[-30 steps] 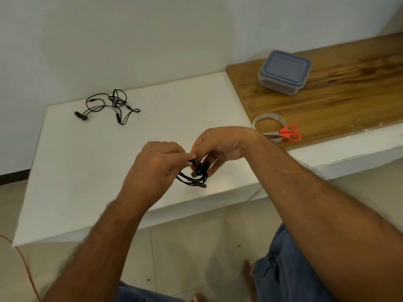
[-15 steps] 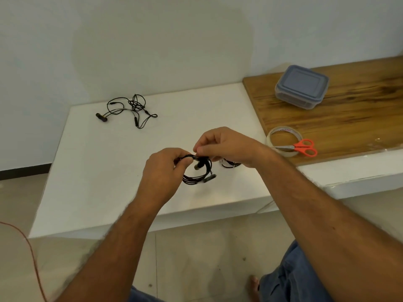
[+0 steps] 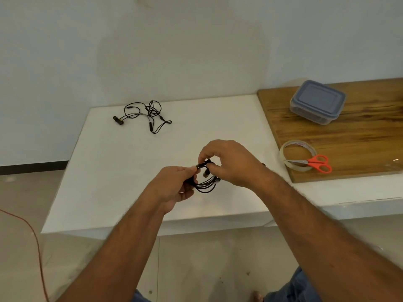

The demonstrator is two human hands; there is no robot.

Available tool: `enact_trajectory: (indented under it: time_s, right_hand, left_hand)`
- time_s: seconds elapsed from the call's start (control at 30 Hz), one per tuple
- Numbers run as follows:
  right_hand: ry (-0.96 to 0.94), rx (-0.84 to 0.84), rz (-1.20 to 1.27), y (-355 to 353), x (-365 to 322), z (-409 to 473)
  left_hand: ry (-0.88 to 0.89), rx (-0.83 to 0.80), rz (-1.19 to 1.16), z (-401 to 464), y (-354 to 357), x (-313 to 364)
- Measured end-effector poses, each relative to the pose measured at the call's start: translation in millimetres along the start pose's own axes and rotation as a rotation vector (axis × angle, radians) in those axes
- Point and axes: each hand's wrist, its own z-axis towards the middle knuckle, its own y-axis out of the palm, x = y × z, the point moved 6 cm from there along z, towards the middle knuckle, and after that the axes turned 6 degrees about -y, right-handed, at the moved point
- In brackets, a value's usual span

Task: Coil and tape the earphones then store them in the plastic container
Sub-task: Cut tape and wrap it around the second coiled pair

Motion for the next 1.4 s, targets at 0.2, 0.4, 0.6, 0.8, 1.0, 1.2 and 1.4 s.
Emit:
enact_trajectory:
  time_s: [0.2,0.4,0.6,0.8,1.0,1.2,1.4]
  right_hand:
    - [-0.103,-0.009,-0.111,1,-11,1]
    - [-0.146,0.009,-0.231,2,-18,3]
    - [-0.181,0.068,-0.22,2,-20,2]
    - [-0.094,0.079,-0.14,3,-17,0]
    - [0.029,0.113,-0.061,1,-15,-3]
    - [0.227,0.127,0.21,4,-1,-5]
    - [0.349,0.07,0.478,7,12,-5]
  left_hand:
    - [-0.125,-0.064,-0.181,-1,2,-3]
    - [-0.147,-0.095,-0.247,-2,1,-3]
    - [-0.095,-0.055,-0.202,-2,-4,0]
    - [0.166,0.161,0.156,-2,-11,13]
    - [0.218,0.186,0.246,-2,-13,15]
    - [0.231,0.142,0.277,0,-13,15]
    - [0.343,0.164,0.417,-5,-8,19]
